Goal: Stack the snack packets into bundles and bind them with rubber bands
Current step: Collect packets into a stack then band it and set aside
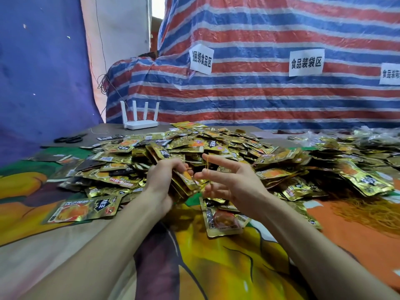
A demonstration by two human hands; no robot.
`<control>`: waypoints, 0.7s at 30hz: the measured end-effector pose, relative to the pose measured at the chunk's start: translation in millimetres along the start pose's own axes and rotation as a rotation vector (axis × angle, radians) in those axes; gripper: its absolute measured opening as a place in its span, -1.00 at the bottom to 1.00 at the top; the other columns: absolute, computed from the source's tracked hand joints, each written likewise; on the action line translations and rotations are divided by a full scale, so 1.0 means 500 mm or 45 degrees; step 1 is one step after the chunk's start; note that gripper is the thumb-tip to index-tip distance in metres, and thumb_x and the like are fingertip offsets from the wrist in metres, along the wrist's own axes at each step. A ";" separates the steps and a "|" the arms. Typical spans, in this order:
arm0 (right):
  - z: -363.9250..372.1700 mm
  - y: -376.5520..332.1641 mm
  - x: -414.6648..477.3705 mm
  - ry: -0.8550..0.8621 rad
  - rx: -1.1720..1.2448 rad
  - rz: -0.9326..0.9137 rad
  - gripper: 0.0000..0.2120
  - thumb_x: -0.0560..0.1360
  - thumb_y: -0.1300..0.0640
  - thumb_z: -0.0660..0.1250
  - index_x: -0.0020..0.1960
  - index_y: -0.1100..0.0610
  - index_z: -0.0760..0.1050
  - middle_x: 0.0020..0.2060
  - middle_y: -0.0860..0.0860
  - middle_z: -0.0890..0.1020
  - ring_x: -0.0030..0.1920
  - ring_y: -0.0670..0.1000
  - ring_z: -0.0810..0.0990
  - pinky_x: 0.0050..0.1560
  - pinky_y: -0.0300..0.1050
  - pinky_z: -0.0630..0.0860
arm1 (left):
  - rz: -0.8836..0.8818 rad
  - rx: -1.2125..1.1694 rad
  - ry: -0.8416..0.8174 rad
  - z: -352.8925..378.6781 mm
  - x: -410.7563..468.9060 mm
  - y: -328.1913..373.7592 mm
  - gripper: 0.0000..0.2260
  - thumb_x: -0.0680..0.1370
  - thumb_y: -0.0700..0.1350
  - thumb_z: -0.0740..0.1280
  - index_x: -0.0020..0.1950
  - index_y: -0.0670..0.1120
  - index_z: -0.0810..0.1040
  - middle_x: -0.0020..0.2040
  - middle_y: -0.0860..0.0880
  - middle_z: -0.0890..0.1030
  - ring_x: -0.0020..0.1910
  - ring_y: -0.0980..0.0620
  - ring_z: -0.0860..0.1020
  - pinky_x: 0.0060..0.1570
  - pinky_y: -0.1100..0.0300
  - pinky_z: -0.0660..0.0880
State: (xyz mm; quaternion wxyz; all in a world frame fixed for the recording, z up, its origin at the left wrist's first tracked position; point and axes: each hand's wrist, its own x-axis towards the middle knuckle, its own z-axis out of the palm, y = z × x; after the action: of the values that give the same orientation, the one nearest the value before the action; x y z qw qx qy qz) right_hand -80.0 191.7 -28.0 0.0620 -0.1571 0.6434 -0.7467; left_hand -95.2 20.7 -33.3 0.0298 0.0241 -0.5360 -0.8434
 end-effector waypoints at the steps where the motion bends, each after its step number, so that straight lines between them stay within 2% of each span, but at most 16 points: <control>1: 0.003 0.001 -0.001 0.007 -0.040 0.006 -0.35 0.32 0.18 0.56 0.38 0.06 0.50 -0.03 0.24 0.73 -0.33 0.04 0.69 -0.21 -0.13 0.65 | 0.048 -0.042 0.046 -0.002 0.000 0.003 -0.85 0.42 -0.33 0.28 -0.10 -0.19 0.61 -0.33 -0.07 0.68 -0.15 -0.13 0.64 -0.07 -0.04 0.60; 3: 0.009 0.003 -0.002 0.012 -0.135 0.024 -0.35 0.35 0.19 0.57 0.41 0.05 0.49 -0.06 0.22 0.74 -0.30 0.06 0.71 -0.20 -0.12 0.66 | 0.145 -0.140 0.114 0.000 -0.002 0.010 -0.86 0.43 -0.34 0.29 -0.18 -0.16 0.60 -0.38 -0.04 0.66 -0.21 -0.10 0.63 -0.10 0.00 0.59; 6: 0.028 0.009 -0.005 0.022 -0.210 0.015 -0.38 0.38 0.23 0.58 0.40 0.04 0.51 -0.03 0.16 0.74 -0.26 0.11 0.73 -0.24 -0.12 0.66 | 0.263 -0.276 0.145 0.009 -0.011 0.014 -0.83 0.47 -0.36 0.27 -0.17 -0.12 0.57 -0.38 -0.01 0.65 -0.31 -0.02 0.65 -0.20 0.08 0.58; 8: 0.041 0.015 -0.007 -0.012 -0.112 0.001 -0.41 0.35 0.26 0.58 0.34 0.02 0.54 -0.02 0.16 0.74 -0.18 0.16 0.74 -0.19 -0.12 0.67 | 0.288 -0.349 0.135 0.014 -0.013 0.013 -0.84 0.50 -0.35 0.27 -0.17 -0.12 0.56 -0.37 0.00 0.66 -0.35 0.02 0.66 -0.19 0.08 0.58; 10: 0.049 0.019 -0.008 -0.061 0.067 -0.002 -0.40 0.30 0.27 0.58 0.29 0.02 0.53 0.01 0.22 0.73 -0.08 0.20 0.75 -0.14 -0.14 0.67 | 0.264 -0.401 0.108 0.017 -0.016 0.011 -0.85 0.52 -0.31 0.27 -0.18 -0.13 0.56 -0.26 -0.06 0.68 -0.26 -0.05 0.66 -0.12 0.03 0.58; 12: 0.052 0.022 -0.006 -0.051 0.206 -0.009 -0.31 0.22 0.28 0.57 0.33 0.06 0.52 0.06 0.27 0.70 -0.02 0.21 0.74 -0.14 -0.15 0.67 | 0.232 -0.418 0.082 0.020 -0.017 0.005 -0.86 0.54 -0.28 0.27 -0.18 -0.14 0.55 -0.16 -0.12 0.67 -0.18 -0.13 0.64 -0.05 -0.03 0.56; 14: 0.052 0.026 -0.003 -0.004 0.263 -0.035 -0.26 0.19 0.30 0.57 0.35 0.07 0.52 0.11 0.30 0.68 0.03 0.22 0.73 -0.12 -0.11 0.67 | 0.205 -0.417 0.065 0.023 -0.017 0.000 -0.83 0.56 -0.27 0.27 -0.20 -0.14 0.57 -0.17 -0.12 0.68 -0.22 -0.12 0.67 -0.06 -0.03 0.57; 17: 0.053 0.031 -0.002 0.031 0.292 -0.107 -0.26 0.19 0.31 0.57 0.35 0.06 0.54 0.09 0.25 0.70 0.07 0.19 0.72 -0.09 -0.07 0.67 | 0.186 -0.425 0.048 0.029 -0.017 -0.006 -0.75 0.57 -0.24 0.27 -0.26 -0.15 0.65 -0.27 -0.11 0.70 -0.32 -0.10 0.69 -0.19 0.03 0.61; 19: 0.053 0.036 -0.001 0.050 0.284 -0.153 -0.28 0.19 0.29 0.59 0.34 0.03 0.57 0.10 0.24 0.69 0.10 0.18 0.71 -0.04 -0.02 0.68 | 0.182 -0.418 0.089 0.032 -0.020 -0.004 -0.84 0.57 -0.23 0.28 -0.13 -0.21 0.63 -0.26 -0.14 0.70 -0.30 -0.15 0.69 -0.16 -0.03 0.63; 21: 0.057 0.040 0.000 0.056 0.260 -0.174 -0.29 0.18 0.26 0.61 0.32 0.00 0.59 0.16 0.26 0.66 0.13 0.18 0.70 0.01 0.03 0.67 | 0.176 -0.426 0.134 0.033 -0.021 0.000 -0.89 0.56 -0.24 0.30 -0.04 -0.25 0.60 -0.15 -0.17 0.70 -0.20 -0.22 0.69 -0.02 -0.16 0.63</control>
State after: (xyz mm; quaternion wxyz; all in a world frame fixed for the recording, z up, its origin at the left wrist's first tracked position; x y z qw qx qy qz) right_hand -73.1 161.8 -44.2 0.0125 -0.1770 0.5531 -0.8140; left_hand -85.9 36.7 -26.4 0.1193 0.0258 -0.3862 -0.9143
